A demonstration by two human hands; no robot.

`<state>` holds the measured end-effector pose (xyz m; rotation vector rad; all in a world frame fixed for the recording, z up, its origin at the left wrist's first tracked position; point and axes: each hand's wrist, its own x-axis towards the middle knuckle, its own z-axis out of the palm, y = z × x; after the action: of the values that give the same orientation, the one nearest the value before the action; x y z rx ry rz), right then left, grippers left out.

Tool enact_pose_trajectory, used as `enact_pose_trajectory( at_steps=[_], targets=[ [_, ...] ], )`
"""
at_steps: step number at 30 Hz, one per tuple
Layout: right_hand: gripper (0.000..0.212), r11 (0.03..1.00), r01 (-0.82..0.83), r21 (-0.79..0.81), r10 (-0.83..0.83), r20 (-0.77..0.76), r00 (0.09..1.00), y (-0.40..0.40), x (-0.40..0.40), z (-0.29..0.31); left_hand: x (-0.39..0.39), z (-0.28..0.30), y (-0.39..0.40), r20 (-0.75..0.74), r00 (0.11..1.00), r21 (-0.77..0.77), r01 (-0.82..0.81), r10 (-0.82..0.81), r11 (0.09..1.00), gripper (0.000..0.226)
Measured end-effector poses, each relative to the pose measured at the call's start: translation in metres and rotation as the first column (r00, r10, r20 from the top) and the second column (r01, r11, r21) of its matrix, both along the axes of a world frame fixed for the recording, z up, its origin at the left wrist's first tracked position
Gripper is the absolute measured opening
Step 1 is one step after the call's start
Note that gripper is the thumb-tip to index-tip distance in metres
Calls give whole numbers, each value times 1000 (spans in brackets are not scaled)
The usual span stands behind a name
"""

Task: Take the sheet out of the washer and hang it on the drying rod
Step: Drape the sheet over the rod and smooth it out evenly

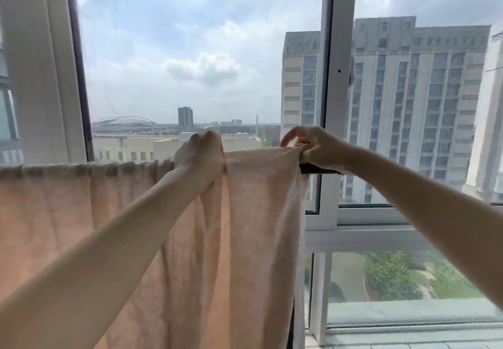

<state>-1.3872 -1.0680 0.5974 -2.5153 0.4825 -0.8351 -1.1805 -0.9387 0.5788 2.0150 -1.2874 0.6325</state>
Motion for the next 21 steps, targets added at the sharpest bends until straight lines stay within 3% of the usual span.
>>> enact_pose_trajectory(
  at_steps=[3,6,8,9,11,13,17,19,21],
  targets=[
    [33,999,-45,-9,46,75,996,-16,-2,1,-21,3,-1,95,995,-6,-19,19,1000,24],
    [30,990,-68,-121,81,109,991,-30,-6,8,-54,-1,-4,224,951,-185,258,-215,948,21],
    [30,976,-94,-198,111,78,991,-35,-7,11,-84,-6,-11,222,926,-266,358,-304,895,9],
    [28,970,-103,-220,119,62,991,-37,-7,12,-98,-8,-17,195,928,-264,362,-318,894,6],
    [24,964,-107,-243,122,47,991,-40,-8,13,-118,-12,-33,114,956,-193,288,-270,938,29],
    [21,963,-116,-243,129,38,991,-45,-14,16,-126,-16,-44,105,976,-195,207,-189,959,34],
    [15,976,-211,-61,206,-90,975,-55,-35,22,-127,-12,-43,2,983,-223,180,-184,958,29],
    [15,966,-247,70,254,-112,961,-60,-42,25,-129,-2,-37,-158,956,-227,208,-246,951,30],
    [18,925,-299,234,331,-114,937,-65,-46,27,-133,7,-31,-427,842,-257,237,-330,937,27]
  ],
)
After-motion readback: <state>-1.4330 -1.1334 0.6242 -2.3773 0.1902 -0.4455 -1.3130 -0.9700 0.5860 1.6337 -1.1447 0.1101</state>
